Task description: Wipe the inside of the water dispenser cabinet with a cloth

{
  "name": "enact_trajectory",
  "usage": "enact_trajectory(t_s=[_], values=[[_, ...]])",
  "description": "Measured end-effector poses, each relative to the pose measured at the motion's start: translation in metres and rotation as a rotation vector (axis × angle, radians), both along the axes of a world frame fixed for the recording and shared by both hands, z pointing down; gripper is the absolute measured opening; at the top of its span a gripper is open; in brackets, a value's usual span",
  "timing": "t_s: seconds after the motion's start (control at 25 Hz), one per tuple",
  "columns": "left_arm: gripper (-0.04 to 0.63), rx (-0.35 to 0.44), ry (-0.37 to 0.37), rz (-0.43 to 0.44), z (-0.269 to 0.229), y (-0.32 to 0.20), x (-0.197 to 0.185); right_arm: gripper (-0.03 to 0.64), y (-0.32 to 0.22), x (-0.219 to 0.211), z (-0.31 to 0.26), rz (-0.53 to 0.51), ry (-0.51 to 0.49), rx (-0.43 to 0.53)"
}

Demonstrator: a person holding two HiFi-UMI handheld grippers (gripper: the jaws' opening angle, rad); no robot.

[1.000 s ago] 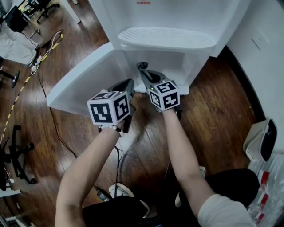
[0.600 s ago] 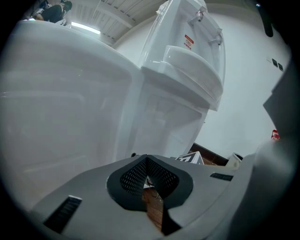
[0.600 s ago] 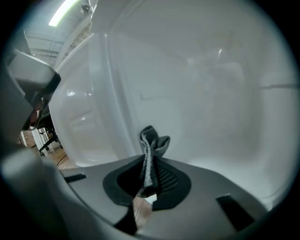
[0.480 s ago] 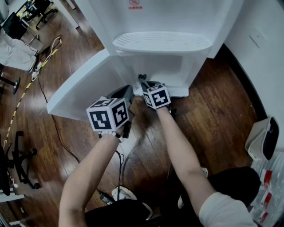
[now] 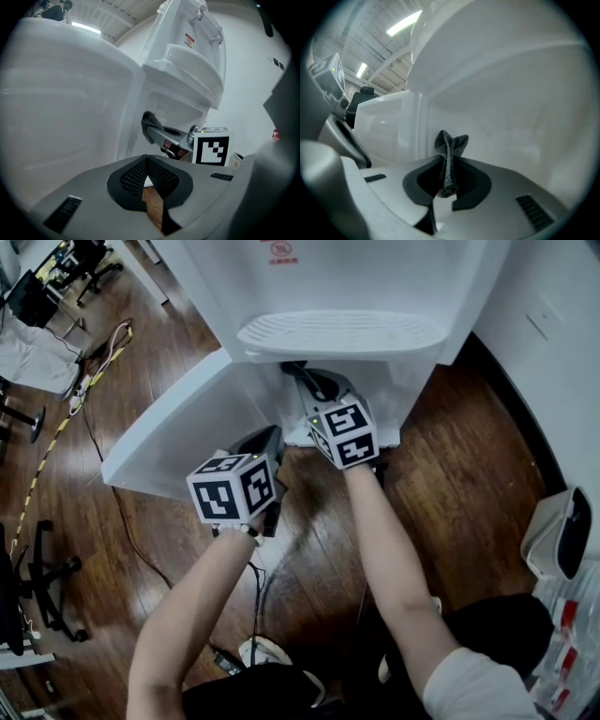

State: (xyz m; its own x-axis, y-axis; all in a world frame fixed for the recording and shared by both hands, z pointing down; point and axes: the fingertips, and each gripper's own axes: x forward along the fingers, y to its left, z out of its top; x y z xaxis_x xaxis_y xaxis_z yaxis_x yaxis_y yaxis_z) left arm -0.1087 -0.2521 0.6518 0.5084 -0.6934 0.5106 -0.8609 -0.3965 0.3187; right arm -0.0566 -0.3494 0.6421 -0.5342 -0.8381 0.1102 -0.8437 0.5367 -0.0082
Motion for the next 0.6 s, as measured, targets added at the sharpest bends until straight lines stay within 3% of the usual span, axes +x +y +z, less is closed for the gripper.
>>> enact_trajectory(t_s=[0.28, 0.44, 0.6], values=[[-0.012, 0.023, 0.000, -0.002, -0.004, -0.002, 0.000, 0.034, 0.000, -0.009, -0.066, -0.017, -0.056, 0.167], [-0.012, 0.012, -0.004, 0.002, 0.001, 0.000, 0.001, 0.034, 0.001, -0.013, -0.065, -0.015, -0.038, 0.157], [-0.012, 0.009, -0.006, -0.002, 0.003, -0.002, -0.001, 0.034, -0.006, -0.009, -0.032, 0.011, 0.003, 0.078]])
